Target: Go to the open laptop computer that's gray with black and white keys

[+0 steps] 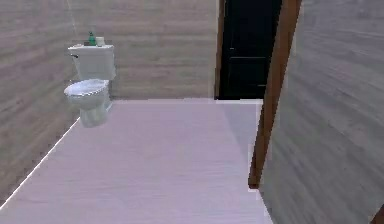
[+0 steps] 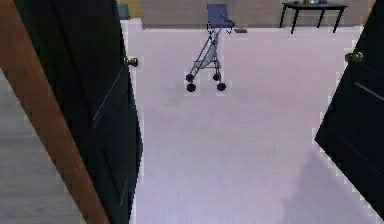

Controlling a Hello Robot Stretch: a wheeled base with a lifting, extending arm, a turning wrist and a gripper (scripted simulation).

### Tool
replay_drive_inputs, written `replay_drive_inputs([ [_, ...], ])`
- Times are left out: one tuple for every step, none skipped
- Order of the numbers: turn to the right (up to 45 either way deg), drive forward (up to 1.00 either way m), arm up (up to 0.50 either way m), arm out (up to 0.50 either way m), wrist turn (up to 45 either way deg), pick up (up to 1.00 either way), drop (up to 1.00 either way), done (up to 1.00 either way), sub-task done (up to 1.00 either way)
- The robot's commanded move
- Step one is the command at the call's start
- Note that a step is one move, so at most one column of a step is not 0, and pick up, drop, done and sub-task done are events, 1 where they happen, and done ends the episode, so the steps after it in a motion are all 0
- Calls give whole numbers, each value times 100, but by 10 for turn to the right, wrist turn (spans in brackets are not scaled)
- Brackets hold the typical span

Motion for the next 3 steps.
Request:
replay_drive_inputs([
  [0,100,0,0,0,0,0,0,0],
  [0,45,0,0,0,0,0,0,0],
  [390,0,0,0,0,0,0,0,0],
])
